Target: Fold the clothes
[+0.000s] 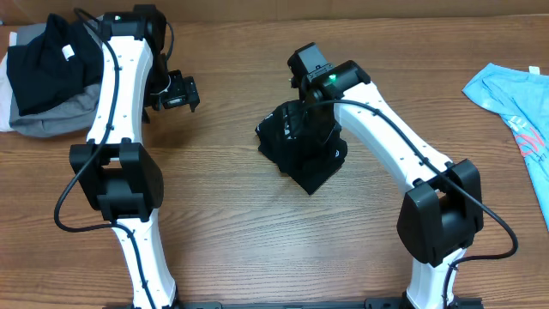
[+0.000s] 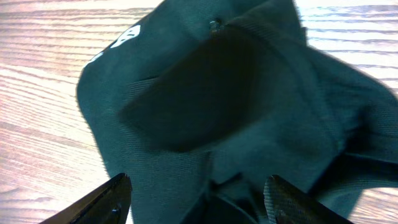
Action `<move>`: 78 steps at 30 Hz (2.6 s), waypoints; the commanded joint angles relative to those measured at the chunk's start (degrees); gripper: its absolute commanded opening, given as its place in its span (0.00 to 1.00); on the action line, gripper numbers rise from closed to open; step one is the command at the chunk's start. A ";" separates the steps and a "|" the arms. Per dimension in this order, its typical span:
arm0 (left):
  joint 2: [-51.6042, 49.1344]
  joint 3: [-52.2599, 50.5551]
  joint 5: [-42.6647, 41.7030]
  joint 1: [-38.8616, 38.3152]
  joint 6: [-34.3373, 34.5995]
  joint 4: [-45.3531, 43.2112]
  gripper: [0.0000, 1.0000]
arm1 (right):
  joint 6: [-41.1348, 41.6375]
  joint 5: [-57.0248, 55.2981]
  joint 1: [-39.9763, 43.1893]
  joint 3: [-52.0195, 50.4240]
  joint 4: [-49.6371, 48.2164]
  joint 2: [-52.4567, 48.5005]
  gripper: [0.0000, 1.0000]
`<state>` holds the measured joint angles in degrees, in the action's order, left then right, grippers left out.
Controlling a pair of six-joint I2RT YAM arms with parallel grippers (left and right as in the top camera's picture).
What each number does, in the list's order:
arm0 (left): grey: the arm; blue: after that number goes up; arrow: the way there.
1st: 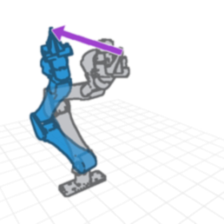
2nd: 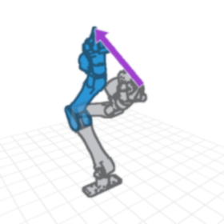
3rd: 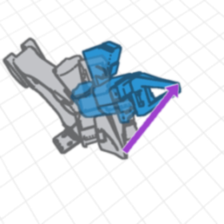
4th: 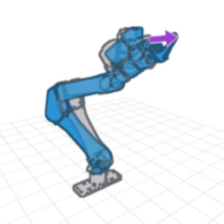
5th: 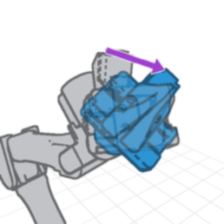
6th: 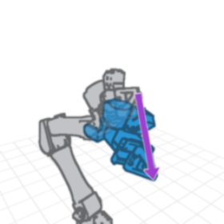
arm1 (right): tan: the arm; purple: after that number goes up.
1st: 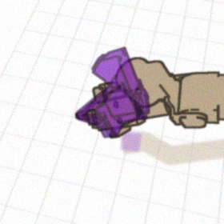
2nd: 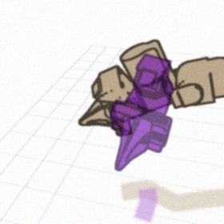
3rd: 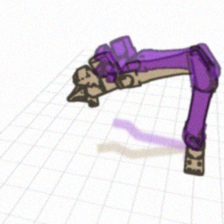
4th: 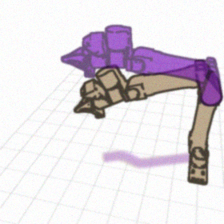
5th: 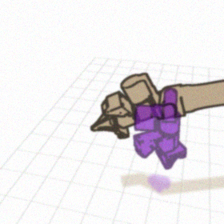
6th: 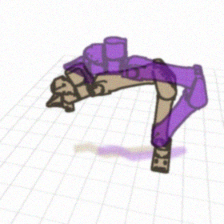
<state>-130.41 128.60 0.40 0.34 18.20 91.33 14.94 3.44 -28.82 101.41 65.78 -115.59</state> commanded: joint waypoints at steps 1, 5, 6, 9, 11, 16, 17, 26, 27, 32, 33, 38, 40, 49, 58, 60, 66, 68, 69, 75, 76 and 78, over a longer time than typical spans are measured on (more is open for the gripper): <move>0.22 -0.26 -0.92 -1.01 -1.09 -0.35 1.00 | 1.42 -0.87 -0.57 -1.49 -1.66 0.37 0.72; 0.22 -0.26 -0.90 -1.18 -1.09 -0.37 1.00 | 1.97 -3.32 -0.70 -5.16 -6.36 0.37 0.72; 0.22 -0.26 -0.90 -1.18 -1.14 -0.37 1.00 | 2.91 -5.09 -0.70 -5.86 -7.21 0.37 0.72; 0.22 -0.26 -0.90 -1.16 -1.51 -0.37 1.00 | 3.58 -8.92 -0.55 -6.93 -9.27 0.37 0.72; 0.22 -0.26 -0.90 -1.16 -1.51 -0.37 1.00 | 3.58 -10.47 -0.26 -6.93 -10.29 0.37 0.68; 0.22 -0.26 -0.90 -1.18 -1.51 -0.33 1.00 | 3.56 -12.94 0.57 -6.91 -10.01 0.37 0.56; 0.24 -0.26 -0.90 -1.18 -1.51 -0.33 1.00 | 3.56 -13.07 0.81 -6.91 -9.62 0.37 0.55; 0.22 -0.26 -0.92 -1.18 -1.51 -0.33 1.00 | 3.56 -13.07 3.82 -6.88 -7.93 0.37 0.14; 0.24 -0.26 -0.92 -1.18 -1.51 -0.33 1.00 | 3.56 -13.07 3.93 -6.88 -7.76 0.37 0.09; 0.22 -0.26 -0.92 -1.16 -1.51 -0.26 1.00 | 4.90 -14.03 4.20 -6.88 -3.91 0.37 0.04; 0.22 -0.26 -0.92 -1.16 -1.51 -0.24 1.00 | 5.31 -14.86 4.20 -6.88 -2.49 0.37 0.04; 0.22 -0.26 -0.92 -1.16 -1.51 -0.09 1.00 | 7.89 -19.50 5.03 -6.80 6.21 0.39 0.04; 0.24 -0.26 -0.92 -1.18 -1.51 -0.09 1.00 | 8.09 -19.32 5.97 -6.80 10.69 0.39 0.04; 0.22 -0.26 -0.94 -1.16 -1.51 -0.33 1.00 | 9.44 -13.86 8.07 -6.80 22.51 0.39 0.67; 0.22 -0.26 -1.55 -1.18 -1.51 -0.55 1.00 | 20.41 -16.44 9.29 0.72 30.45 4.76 0.61; 0.22 -0.26 -1.55 -1.18 -1.51 -0.59 1.00 | 13.09 -11.10 8.98 4.50 28.57 7.82 0.65; 0.22 -0.26 -1.75 -1.18 -1.51 -1.07 1.00 | 0.76 0.96 6.58 4.87 21.42 9.97 0.69; 0.22 -0.26 -1.92 -1.18 -1.53 -1.07 1.00 | -0.20 1.01 4.76 1.88 16.20 9.92 0.68; 0.22 -0.26 -1.92 -1.18 -1.51 -1.07 1.00 | -0.20 1.20 4.20 0.61 14.12 9.92 0.65; 0.24 -0.26 -1.92 -1.18 -1.53 -1.01 1.00 | 2.29 1.44 2.29 -10.91 2.97 9.09 0.29; 0.22 -0.26 -1.92 -1.18 -1.53 -1.03 1.00 | 3.28 2.12 2.29 -13.33 1.44 8.87 0.18; 0.22 -0.26 -1.92 -1.18 -1.53 -1.07 1.00 | 3.54 5.18 2.29 -18.25 -2.12 8.74 0.12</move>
<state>-130.41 128.60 -0.97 -0.47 17.80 90.39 17.26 5.10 -26.76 89.06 66.30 -105.86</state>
